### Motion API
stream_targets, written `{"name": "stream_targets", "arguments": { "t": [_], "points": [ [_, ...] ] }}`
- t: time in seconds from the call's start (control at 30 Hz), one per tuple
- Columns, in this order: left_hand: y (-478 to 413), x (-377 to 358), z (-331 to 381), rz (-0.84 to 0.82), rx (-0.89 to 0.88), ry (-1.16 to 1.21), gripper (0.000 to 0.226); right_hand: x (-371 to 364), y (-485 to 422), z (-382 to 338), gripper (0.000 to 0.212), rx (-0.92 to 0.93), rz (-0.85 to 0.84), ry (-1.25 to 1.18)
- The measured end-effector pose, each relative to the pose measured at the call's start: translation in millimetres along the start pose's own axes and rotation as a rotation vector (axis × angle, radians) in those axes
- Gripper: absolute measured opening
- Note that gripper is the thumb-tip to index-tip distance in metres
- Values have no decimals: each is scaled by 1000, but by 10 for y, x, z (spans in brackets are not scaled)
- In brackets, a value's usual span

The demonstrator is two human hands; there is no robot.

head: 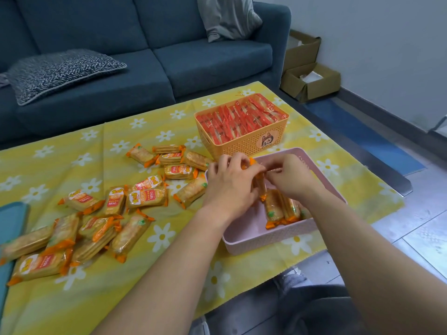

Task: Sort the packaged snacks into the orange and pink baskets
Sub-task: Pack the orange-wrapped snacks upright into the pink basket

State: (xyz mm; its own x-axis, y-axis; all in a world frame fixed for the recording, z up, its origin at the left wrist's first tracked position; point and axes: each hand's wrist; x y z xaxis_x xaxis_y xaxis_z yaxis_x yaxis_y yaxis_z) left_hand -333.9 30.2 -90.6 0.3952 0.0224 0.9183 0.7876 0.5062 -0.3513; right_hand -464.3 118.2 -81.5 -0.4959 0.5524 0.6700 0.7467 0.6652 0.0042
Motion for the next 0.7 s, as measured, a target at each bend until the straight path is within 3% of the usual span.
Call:
{"name": "stream_targets", "arguments": {
  "t": [0.13,0.23,0.33,0.47,0.7],
  "points": [
    [-25,12,24,5,26,25,36,41,34,42,22,27,-74,417],
    [-68,28,46,-1,61,63,29,-33,141,33,57,2,-153,796],
    [-86,25,59,-14,89,88,27,-147,184,35,67,47,-115,952],
    [-107,31,63,18,116,108,25,-13,152,3,38,4,-139,802],
    [-140,43,30,214,139,57,22,333,124,-28,25,-133,-98,370]
  ]
}}
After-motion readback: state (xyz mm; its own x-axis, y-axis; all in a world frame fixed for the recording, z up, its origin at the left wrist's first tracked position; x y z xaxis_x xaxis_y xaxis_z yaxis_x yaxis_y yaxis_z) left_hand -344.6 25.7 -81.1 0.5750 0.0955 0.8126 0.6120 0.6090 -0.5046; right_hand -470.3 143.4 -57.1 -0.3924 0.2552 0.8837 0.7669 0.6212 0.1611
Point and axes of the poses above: each hand's wrist, its own y-axis away from the middle knuckle, its own x-axis out of the back of the hand, z = x × y, and after that the axes turned 7 degrees about z, right-handed
